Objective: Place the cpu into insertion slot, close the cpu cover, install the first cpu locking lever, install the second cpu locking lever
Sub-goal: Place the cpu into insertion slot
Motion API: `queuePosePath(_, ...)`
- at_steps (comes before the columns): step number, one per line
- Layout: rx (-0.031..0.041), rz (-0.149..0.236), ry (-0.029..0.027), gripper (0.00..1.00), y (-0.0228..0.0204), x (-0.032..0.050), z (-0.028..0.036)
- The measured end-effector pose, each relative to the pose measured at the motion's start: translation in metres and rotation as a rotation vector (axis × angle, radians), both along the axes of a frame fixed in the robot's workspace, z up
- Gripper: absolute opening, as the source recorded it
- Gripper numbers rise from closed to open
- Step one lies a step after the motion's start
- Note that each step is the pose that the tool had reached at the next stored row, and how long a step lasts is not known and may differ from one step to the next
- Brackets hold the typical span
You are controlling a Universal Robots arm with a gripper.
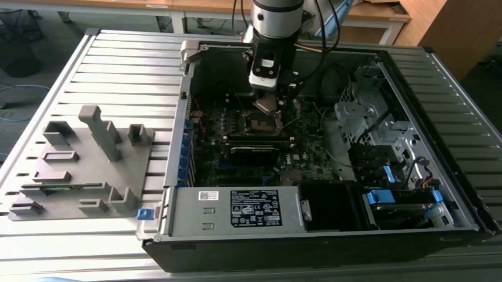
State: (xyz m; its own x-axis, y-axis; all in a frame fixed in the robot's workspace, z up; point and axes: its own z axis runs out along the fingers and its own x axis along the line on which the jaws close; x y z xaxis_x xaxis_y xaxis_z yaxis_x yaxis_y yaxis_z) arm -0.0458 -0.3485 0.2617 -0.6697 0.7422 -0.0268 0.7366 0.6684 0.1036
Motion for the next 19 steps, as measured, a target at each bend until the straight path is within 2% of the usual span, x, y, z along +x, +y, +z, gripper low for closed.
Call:
queuePosePath(5,-0.0002,-0.077,0.0002,0.54,-0.0001,0.0,-0.0001)
queuePosePath(19,-0.0002,-0.083,0.0001,0.54,-0.0001,0.0,-0.0002)
